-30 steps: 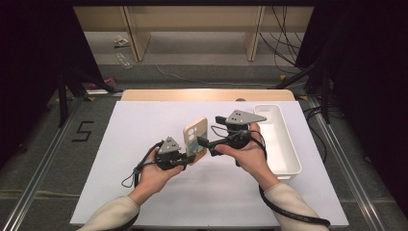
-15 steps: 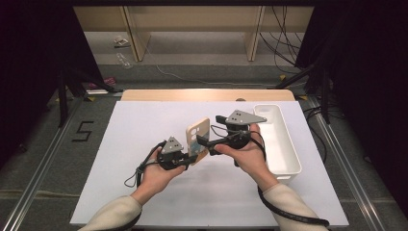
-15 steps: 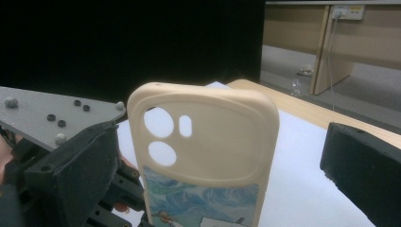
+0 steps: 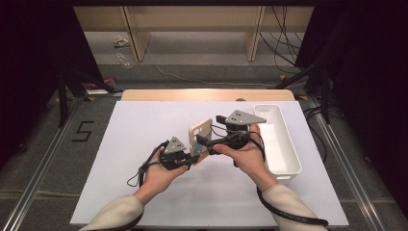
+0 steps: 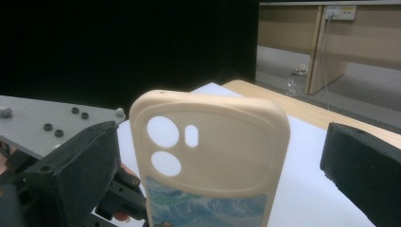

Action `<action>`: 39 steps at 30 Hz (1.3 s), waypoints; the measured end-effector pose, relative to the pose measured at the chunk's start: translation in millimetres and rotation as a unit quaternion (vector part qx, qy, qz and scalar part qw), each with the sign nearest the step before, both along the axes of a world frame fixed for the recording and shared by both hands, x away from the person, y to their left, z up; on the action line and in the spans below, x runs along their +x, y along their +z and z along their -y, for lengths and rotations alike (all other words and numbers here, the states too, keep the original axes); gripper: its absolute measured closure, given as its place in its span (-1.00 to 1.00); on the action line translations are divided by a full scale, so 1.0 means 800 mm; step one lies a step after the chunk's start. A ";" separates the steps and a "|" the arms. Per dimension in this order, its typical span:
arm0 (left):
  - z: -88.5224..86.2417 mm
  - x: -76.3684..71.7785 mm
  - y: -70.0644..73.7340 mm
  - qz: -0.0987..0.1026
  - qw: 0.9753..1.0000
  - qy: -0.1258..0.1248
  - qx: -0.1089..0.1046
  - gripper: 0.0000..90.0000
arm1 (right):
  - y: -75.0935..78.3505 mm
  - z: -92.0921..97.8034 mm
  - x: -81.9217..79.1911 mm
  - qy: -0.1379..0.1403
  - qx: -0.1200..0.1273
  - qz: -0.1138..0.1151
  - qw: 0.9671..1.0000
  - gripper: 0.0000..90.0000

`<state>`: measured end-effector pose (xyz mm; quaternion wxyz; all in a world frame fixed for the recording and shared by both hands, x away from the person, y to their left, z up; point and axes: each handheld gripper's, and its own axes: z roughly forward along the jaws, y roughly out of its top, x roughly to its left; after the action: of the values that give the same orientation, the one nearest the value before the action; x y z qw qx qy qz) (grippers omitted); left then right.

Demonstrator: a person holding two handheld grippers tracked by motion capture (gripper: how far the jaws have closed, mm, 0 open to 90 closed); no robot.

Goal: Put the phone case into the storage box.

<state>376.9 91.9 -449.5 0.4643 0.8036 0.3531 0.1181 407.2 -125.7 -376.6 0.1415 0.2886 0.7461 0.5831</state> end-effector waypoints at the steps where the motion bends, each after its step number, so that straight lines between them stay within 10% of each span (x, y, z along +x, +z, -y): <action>1: 0.001 0.000 0.000 0.000 1.000 0.001 -0.001 0.76 | 0.000 0.000 0.000 -0.001 0.000 -0.001 1.000 -1.00; 39: 0.019 -0.004 -0.001 0.002 1.000 -0.009 0.002 0.76 | -0.009 -0.009 -0.002 -0.020 -0.005 -0.009 1.000 -0.99</action>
<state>373.6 76.5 -450.3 0.4646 0.8073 0.3449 0.1162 405.7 -118.3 -383.8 0.1479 0.3080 0.7441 0.5740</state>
